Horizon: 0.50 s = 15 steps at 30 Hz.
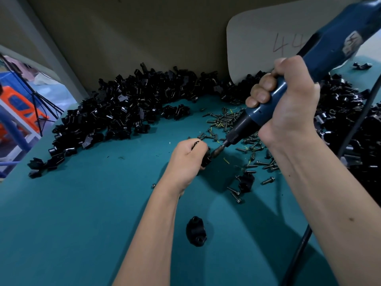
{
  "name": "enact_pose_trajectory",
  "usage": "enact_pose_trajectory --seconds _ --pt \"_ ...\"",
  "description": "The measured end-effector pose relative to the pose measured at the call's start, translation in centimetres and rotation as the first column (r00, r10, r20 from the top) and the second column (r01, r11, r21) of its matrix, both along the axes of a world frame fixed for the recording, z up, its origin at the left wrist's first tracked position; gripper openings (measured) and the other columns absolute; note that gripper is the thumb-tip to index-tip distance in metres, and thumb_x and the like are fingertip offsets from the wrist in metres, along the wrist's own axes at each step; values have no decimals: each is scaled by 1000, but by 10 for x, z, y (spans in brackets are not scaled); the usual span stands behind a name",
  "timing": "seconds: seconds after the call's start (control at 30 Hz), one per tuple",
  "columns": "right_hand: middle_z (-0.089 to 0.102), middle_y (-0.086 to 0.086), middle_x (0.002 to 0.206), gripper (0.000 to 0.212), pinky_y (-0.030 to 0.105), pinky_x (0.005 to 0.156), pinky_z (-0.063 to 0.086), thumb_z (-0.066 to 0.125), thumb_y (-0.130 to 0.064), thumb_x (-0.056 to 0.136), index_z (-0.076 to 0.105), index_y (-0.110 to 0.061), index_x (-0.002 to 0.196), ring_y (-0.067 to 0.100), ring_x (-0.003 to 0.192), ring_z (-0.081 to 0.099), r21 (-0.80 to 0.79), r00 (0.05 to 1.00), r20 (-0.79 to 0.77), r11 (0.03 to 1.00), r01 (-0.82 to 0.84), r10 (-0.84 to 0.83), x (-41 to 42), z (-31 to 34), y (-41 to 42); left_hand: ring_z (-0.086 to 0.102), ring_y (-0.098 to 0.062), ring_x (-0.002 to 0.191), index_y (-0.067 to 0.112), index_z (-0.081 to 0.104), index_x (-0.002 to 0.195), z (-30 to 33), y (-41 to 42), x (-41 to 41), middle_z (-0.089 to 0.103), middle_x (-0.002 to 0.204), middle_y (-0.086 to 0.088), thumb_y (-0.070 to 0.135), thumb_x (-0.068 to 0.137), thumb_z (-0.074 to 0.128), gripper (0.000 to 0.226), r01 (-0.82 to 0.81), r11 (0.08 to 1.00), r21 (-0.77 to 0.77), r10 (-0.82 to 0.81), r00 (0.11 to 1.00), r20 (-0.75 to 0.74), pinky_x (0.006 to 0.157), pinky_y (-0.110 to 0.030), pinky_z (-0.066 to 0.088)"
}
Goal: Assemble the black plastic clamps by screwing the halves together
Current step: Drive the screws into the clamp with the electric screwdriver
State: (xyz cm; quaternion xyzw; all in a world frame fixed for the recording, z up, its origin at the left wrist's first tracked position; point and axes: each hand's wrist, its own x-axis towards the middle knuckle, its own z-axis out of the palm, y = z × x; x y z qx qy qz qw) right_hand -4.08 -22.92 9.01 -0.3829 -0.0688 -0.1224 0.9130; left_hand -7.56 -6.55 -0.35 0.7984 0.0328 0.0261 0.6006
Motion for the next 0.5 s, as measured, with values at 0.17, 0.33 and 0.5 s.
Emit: enact_pose_trajectory --seconds 0.17,0.33,0.5 --pt "39 -2 59 24 26 49 35 54 -10 87 42 -18 68 14 47 35 9 999 18 999 -38 38 0 -1 -2 28 -9 46 19 40 68 1 2 0 32 66 -2 19 95 47 28 24 1000 -2 -24 1000 -9 38 -11 25" --pt "38 -2 59 19 26 49 35 54 -12 83 44 -19 69 14 47 34 -7 998 34 999 -53 53 0 -2 0 28 -6 43 15 44 71 4 1 -1 33 70 -6 15 97 46 26 25 1000 -18 -25 999 -22 37 -11 26" --pt "38 -3 58 17 26 49 34 56 -14 79 43 -19 69 14 47 34 8 999 8 999 -52 52 1 -4 -2 28 -7 42 15 43 71 4 0 -2 32 64 -1 15 97 46 26 28 999 -30 -29 999 -36 37 -13 23"
